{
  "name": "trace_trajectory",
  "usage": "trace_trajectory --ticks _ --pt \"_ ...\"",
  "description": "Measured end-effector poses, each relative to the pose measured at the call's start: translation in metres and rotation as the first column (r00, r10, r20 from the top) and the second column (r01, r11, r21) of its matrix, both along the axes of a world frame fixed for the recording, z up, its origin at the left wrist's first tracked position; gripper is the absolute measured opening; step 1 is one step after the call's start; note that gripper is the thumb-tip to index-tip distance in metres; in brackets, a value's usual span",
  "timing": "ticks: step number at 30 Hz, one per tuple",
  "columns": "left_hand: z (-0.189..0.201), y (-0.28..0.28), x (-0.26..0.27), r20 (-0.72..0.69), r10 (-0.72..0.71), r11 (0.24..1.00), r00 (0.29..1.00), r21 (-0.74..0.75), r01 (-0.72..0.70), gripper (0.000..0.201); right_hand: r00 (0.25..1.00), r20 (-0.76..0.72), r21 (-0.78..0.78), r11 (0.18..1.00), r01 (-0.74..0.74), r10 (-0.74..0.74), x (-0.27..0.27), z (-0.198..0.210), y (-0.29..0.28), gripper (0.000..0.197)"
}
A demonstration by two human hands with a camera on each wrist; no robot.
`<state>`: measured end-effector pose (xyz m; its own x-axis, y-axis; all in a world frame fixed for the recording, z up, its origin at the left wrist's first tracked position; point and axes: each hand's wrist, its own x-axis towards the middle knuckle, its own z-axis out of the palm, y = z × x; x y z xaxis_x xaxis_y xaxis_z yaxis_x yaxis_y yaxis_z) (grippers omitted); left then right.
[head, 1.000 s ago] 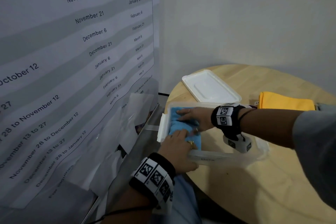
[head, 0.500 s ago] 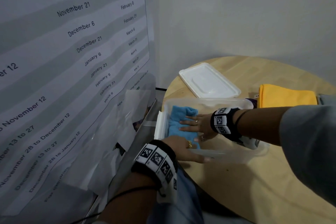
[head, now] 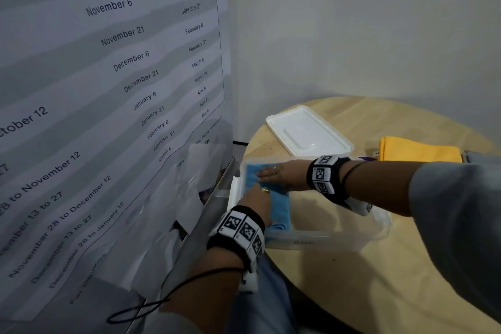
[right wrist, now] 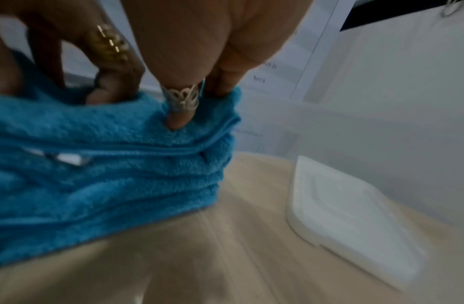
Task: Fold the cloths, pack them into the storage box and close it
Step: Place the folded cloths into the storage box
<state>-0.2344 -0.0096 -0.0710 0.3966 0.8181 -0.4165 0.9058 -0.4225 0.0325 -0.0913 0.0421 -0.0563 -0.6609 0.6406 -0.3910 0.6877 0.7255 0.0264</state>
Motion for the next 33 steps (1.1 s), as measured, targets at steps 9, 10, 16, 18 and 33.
trace_trajectory --ticks 9,10,16,18,33 --pt "-0.026 0.01 0.008 -0.293 -0.042 0.991 0.955 -0.13 0.003 0.078 0.998 -0.013 -0.189 0.98 0.059 -0.062 0.003 -0.031 0.026 0.076" --pt "-0.029 0.012 0.007 -0.309 -0.063 0.992 0.949 -0.122 0.026 0.078 0.997 -0.03 -0.196 0.979 0.061 -0.068 0.004 -0.035 0.028 0.075" --pt "-0.034 0.018 -0.004 -0.305 -0.109 0.991 0.946 -0.102 0.081 0.075 0.992 -0.079 -0.193 0.978 0.083 -0.1 0.003 -0.049 0.034 0.07" --pt "-0.027 0.018 -0.006 -0.279 -0.102 0.992 0.955 -0.094 0.078 0.075 0.993 -0.029 -0.184 0.977 0.104 -0.111 -0.004 -0.044 0.034 0.071" --pt "0.009 -0.059 0.09 0.467 -0.284 0.938 0.838 0.316 0.141 0.081 0.335 -0.723 -0.035 0.517 0.855 -0.603 0.192 0.022 -0.14 0.022"
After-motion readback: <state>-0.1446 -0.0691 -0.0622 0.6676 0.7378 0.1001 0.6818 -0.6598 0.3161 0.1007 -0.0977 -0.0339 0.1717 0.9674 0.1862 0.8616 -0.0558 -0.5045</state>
